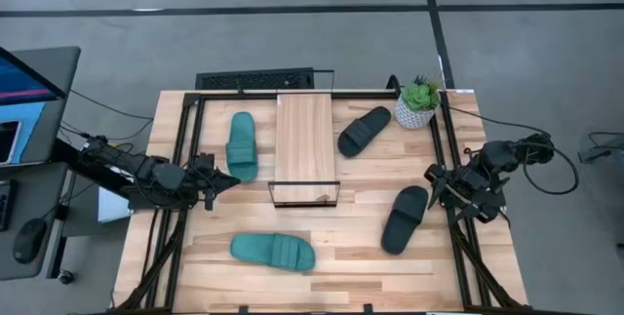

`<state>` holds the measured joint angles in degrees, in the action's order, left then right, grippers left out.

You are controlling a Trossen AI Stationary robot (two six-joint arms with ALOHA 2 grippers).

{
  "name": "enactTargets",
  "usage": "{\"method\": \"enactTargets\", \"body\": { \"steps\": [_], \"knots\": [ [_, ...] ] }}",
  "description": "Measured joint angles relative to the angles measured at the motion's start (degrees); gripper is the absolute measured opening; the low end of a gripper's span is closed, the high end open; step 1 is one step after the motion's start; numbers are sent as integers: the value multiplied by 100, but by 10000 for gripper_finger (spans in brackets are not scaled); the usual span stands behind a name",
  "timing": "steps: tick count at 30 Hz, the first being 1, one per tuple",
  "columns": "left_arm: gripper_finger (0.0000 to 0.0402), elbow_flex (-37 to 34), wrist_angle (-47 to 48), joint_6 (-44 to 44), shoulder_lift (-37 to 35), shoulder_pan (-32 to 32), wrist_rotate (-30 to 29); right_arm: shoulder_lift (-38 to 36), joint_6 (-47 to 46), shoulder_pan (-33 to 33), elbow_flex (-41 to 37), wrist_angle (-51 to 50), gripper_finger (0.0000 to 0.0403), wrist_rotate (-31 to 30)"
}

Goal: Pick and place slides into the shelf

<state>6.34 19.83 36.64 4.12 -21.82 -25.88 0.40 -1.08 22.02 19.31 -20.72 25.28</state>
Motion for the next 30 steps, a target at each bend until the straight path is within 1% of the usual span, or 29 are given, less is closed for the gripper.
{"method": "enactTargets", "body": {
  "steps": [21, 22, 26, 30],
  "knots": [
    [6, 1, -8, 0, 0, 1, -1, 0, 0, 0, 0, 0, 272, 0],
    [6, -1, -18, -13, 0, -1, -39, 0, 0, 1, 0, 1, 272, -2],
    [6, -7, -106, -338, 1, 1, -663, -1, 0, 0, 0, 1, 272, 0],
    [6, -7, -115, -243, 0, 1, -740, 1, 0, 1, 0, -1, 272, -1]
  ]
}}
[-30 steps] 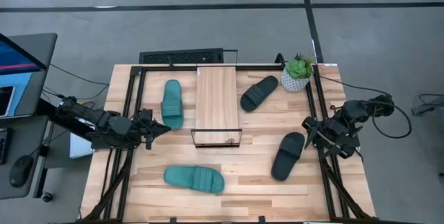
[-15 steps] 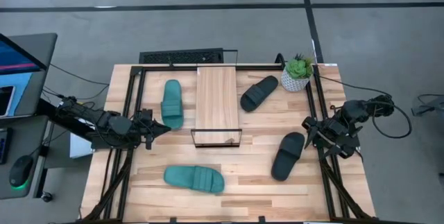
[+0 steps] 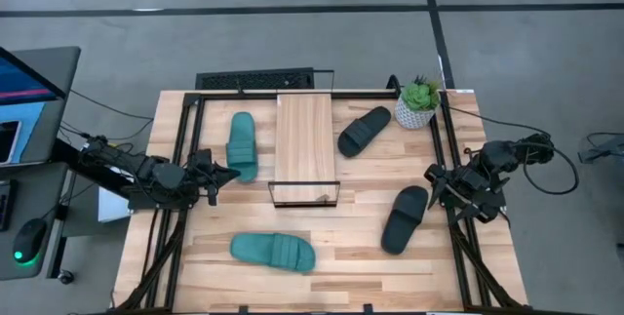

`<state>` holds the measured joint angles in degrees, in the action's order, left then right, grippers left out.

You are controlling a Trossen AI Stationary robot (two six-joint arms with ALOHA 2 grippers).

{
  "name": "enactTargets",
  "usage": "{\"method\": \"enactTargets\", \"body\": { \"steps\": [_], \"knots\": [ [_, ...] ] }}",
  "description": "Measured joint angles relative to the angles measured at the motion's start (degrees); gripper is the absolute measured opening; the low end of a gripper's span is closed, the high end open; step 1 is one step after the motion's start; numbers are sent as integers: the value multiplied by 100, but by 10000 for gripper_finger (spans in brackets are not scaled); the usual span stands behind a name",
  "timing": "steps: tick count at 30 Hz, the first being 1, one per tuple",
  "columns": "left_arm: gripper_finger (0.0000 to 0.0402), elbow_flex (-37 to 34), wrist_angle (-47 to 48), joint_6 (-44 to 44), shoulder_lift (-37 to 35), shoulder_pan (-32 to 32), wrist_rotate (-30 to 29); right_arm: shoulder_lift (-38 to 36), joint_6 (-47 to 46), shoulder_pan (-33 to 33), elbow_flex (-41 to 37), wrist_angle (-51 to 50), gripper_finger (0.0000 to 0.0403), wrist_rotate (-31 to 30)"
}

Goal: Pick and place slides into the shelf
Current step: Put the bottom black slides on the shelf

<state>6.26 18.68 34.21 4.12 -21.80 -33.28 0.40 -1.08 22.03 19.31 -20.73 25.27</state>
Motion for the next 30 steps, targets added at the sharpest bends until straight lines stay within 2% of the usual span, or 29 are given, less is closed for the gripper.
{"method": "enactTargets", "body": {
  "steps": [8, 11, 15, 18, 26, 30],
  "knots": [
    [6, -1, -26, 145, 0, 0, -154, -2, 0, 1, 0, 2, 272, -1],
    [6, -4, -61, 95, 0, 0, -660, -1, 0, 1, 0, 1, 272, -1],
    [6, -28, -646, 83, 2, 0, -1466, -2, 0, 0, 0, 1, 272, 0],
    [6, -24, -1005, 10, 0, 0, -1789, -2, 0, 1, 0, 2, 272, 1],
    [6, -15, -1516, 135, 2, 0, -1826, -2, 54, 1, 0, 6, 272, -40],
    [6, -7, -1665, 159, 2, 0, -1815, 0, 489, -3, 0, 62, 272, -1173]
  ]
}}
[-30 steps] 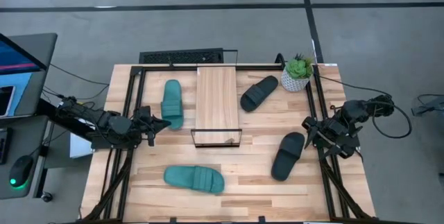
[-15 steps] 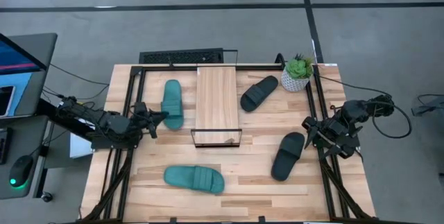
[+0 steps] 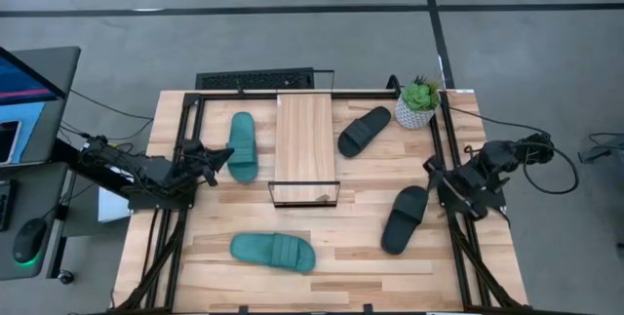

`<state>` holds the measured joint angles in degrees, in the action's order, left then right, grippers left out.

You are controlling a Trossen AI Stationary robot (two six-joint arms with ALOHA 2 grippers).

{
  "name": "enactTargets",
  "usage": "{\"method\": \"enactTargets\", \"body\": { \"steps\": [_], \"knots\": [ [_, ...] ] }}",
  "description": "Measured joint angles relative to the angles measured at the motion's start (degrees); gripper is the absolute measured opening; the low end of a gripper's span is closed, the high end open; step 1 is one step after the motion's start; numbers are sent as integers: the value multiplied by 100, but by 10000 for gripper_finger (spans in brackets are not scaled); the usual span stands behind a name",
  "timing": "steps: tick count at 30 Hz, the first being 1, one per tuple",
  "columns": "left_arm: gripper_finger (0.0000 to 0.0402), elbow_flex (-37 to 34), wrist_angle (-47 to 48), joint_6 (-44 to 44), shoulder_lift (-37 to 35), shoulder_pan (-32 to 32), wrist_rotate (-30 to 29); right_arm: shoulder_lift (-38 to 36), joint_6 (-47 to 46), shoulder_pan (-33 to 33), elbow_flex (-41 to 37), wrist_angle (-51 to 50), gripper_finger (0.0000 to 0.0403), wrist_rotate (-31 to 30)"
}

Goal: Pick and place slides into the shelf
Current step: Put the bottom black slides on the shelf

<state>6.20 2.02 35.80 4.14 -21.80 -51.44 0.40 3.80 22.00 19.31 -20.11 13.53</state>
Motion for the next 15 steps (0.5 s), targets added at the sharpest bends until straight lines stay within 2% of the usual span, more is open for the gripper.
{"method": "enactTargets", "body": {
  "steps": [5, 8, 11, 15],
  "knots": [
    [6, 1, 5, 16, 0, 0, 191, 0, -493, 0, 0, 246, 272, -1210],
    [6, 2, 41, 12, 0, 0, 286, 4, -782, 0, 0, 346, 272, -1681],
    [6, 6, 84, -1, 0, -2, 308, 7, -982, 0, 0, 526, 272, -1807],
    [6, 7, 111, -60, 0, 0, 308, 7, -1180, 0, 0, 1346, 272, -1809]
  ]
}}
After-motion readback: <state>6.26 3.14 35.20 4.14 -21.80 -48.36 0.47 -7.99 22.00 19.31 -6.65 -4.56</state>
